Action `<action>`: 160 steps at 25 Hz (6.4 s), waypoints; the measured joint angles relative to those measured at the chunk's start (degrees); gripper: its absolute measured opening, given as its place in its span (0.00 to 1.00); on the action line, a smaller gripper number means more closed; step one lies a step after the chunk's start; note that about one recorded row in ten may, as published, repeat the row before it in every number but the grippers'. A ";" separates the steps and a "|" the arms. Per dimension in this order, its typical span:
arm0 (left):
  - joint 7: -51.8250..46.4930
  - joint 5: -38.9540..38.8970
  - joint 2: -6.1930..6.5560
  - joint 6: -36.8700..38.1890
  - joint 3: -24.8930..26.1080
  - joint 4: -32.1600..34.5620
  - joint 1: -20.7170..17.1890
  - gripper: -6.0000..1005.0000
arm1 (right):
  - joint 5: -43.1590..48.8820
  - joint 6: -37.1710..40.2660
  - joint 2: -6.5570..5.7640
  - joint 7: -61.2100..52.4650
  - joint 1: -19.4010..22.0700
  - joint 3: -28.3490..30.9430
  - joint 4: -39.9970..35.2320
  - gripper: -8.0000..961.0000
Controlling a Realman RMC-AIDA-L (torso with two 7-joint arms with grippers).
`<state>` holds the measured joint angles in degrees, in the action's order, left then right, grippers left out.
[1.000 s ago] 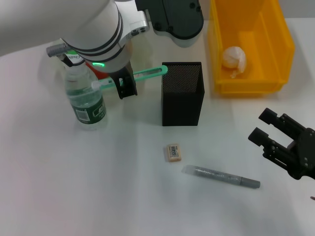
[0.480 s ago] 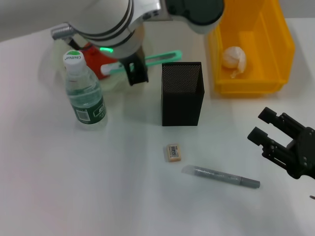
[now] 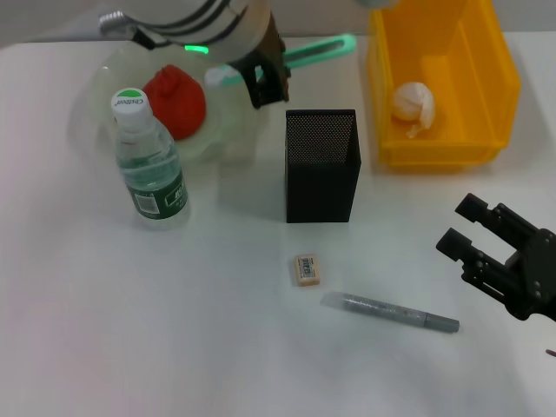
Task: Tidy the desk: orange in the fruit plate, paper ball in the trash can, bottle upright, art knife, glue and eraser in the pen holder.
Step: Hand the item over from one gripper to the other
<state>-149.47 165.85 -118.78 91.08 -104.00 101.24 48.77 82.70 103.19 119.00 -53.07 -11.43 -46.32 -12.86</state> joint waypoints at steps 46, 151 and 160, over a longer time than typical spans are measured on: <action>36.37 -76.26 0.05 -29.86 27.60 -22.99 -20.54 0.19 | -0.74 0.89 -0.02 0.22 -1.53 0.74 -0.33 0.75; 54.02 -138.15 -0.39 -13.41 12.69 -64.68 -19.25 0.19 | 2.55 -2.38 0.88 77.73 -33.02 29.87 33.76 0.51; 55.03 -138.43 -0.39 -13.23 12.08 -64.84 -19.84 0.19 | 3.88 -2.69 0.88 77.78 -32.53 29.97 34.07 0.46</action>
<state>-94.43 27.42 -119.18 77.85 -91.92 36.40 28.93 86.58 100.50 119.88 24.70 -43.96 -16.35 21.21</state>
